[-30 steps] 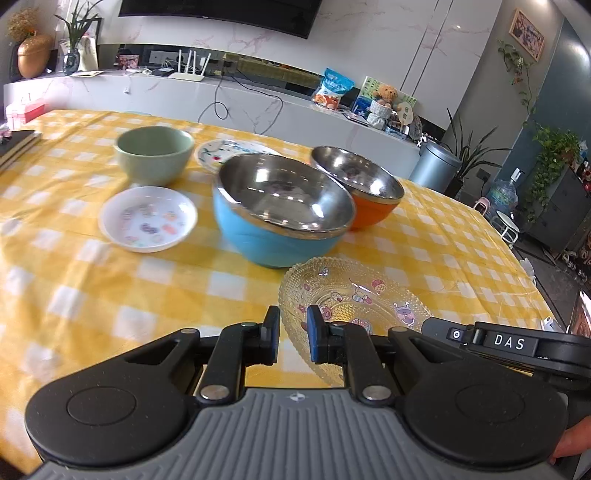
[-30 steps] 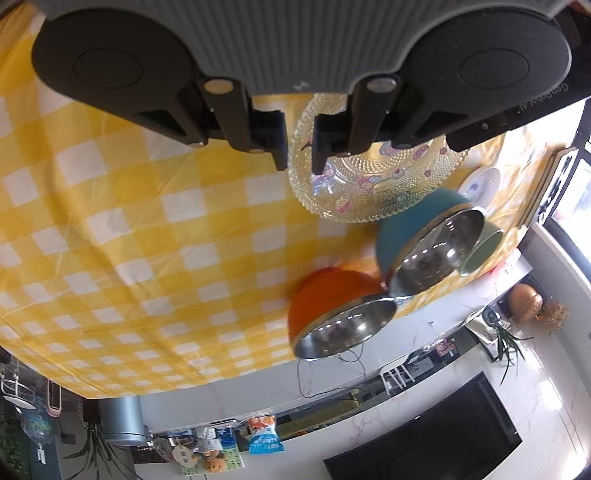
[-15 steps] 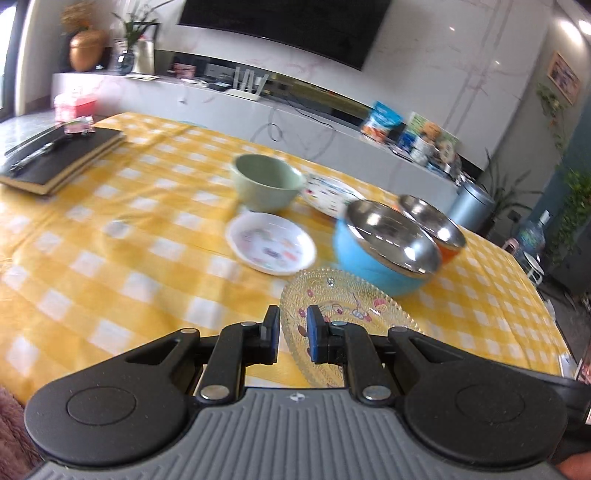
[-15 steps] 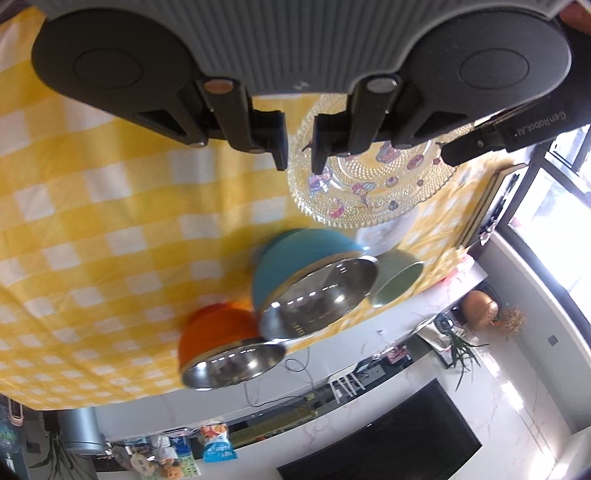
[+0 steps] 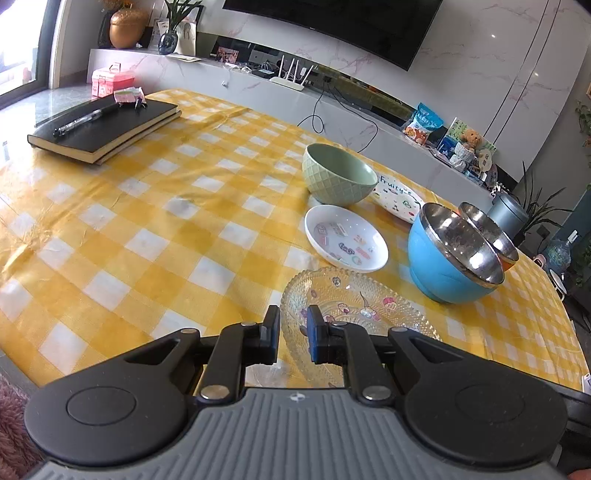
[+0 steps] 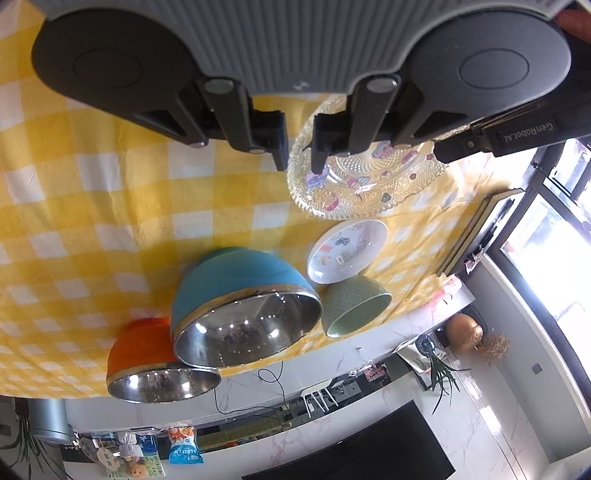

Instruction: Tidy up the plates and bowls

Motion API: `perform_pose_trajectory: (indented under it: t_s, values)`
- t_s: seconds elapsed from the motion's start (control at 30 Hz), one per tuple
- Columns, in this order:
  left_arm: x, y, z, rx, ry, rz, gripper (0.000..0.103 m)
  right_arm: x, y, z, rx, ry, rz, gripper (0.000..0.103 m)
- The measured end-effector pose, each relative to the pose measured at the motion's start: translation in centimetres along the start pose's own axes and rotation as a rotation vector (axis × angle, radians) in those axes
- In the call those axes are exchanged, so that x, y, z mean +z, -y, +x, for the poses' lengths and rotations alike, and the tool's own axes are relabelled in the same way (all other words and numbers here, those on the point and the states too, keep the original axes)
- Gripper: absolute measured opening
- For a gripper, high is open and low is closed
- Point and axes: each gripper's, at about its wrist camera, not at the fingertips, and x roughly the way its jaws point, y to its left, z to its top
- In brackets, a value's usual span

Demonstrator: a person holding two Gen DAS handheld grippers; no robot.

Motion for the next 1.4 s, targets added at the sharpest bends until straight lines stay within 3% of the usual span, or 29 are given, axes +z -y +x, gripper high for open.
perform_pose_trajectory:
  t_s: [0.7,1.2,1.23,1.27,1.33,1.4]
  values:
    - [-0.9,-0.1,1.1,0.053,-0.048,0.03,0.017,-0.5,-0.3,1.0,-0.028,-0.029,-0.063,0.011]
    - [-0.6,0.6,1.6,0.065,-0.024,0.054,0.018,-0.3,-0.1,1.4,-0.017,-0.002,-0.067,0.014]
    - [-0.7,0.6,1.5,0.068,-0.011,0.057,0.02,-0.3,0.0,1.3,-0.008,-0.001,-0.063,0.016]
    - [-0.6,0.7,1.2,0.072,0.006,0.066,0.029,-0.3,0.1,1.1,-0.005,0.009,-0.06,0.017]
    - [-0.6,0.9,0.7,0.074,0.037,0.073,0.042,-0.3,-0.1,0.5,-0.011,0.031,-0.081,0.032]
    - [-0.3,0.9,0.2,0.068,0.059,0.069,0.045,-0.2,-0.3,0.0,-0.028,0.049,-0.107,0.032]
